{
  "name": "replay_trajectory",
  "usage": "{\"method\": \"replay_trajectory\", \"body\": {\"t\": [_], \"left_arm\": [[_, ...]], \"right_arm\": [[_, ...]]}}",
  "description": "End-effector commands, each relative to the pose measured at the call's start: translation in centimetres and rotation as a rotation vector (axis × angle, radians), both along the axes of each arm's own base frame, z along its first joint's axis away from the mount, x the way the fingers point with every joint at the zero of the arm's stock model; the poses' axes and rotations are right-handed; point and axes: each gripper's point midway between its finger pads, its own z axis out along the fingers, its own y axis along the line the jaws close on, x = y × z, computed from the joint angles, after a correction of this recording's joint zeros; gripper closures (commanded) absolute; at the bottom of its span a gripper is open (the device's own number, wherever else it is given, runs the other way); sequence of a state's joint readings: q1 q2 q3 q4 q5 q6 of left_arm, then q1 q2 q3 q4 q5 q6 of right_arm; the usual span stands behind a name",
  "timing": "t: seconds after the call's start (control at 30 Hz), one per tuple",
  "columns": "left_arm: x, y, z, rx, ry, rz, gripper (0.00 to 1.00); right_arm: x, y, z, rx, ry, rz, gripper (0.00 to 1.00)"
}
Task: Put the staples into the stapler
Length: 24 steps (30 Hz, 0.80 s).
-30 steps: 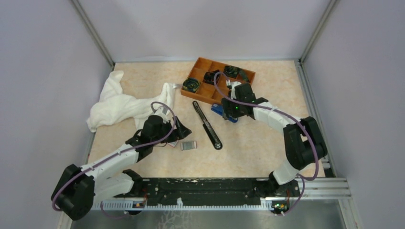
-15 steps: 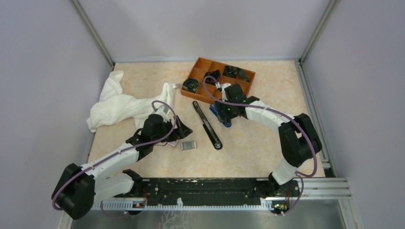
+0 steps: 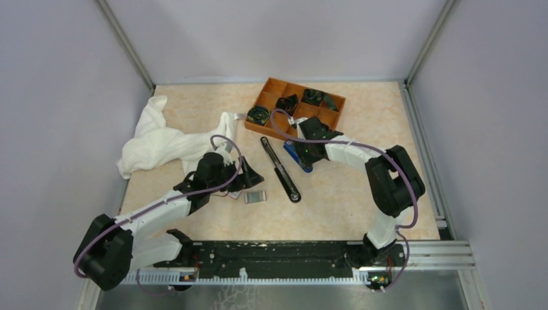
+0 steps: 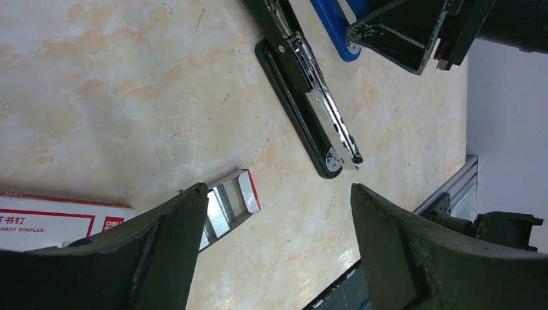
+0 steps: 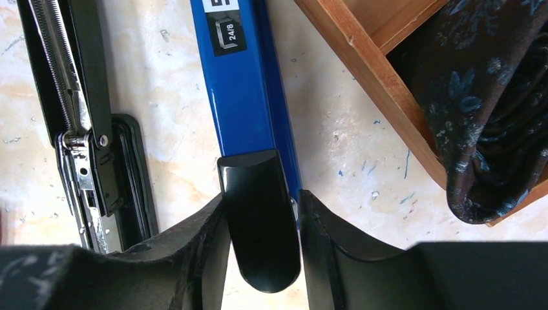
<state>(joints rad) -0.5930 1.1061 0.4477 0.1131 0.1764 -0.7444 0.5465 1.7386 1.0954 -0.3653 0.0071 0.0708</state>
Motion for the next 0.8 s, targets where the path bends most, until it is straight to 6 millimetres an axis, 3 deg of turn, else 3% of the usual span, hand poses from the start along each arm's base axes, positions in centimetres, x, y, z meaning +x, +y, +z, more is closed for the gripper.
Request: {"method": "replay_trajectory", "body": {"t": [0.0,0.13,0.43,0.77], "left_arm": [[0.8,-1.2,2.0,-0.053,-0.036,-0.028,0.14],[0.8,-1.7,2.3,-0.072,-0.026,-0.042,0.15],[1.1,-3.1,3.3,-0.151,-0.003,-0.063,0.24],[1.5,-4.4,4.0,-0.252,0.05,-0.045,0.35]], "right_arm": [[1.4,1.7,4.3,0.078,-0.107,0.016,0.63],[0.8,2.6,6.5,0.165,-0.137,0.028,0.79],[-1.1,5.9,11.4,0.43,-0.23,0.039,0.99],[-3.4,10.2,14.4,0.617,-0.329,0.01,1.0]]}}
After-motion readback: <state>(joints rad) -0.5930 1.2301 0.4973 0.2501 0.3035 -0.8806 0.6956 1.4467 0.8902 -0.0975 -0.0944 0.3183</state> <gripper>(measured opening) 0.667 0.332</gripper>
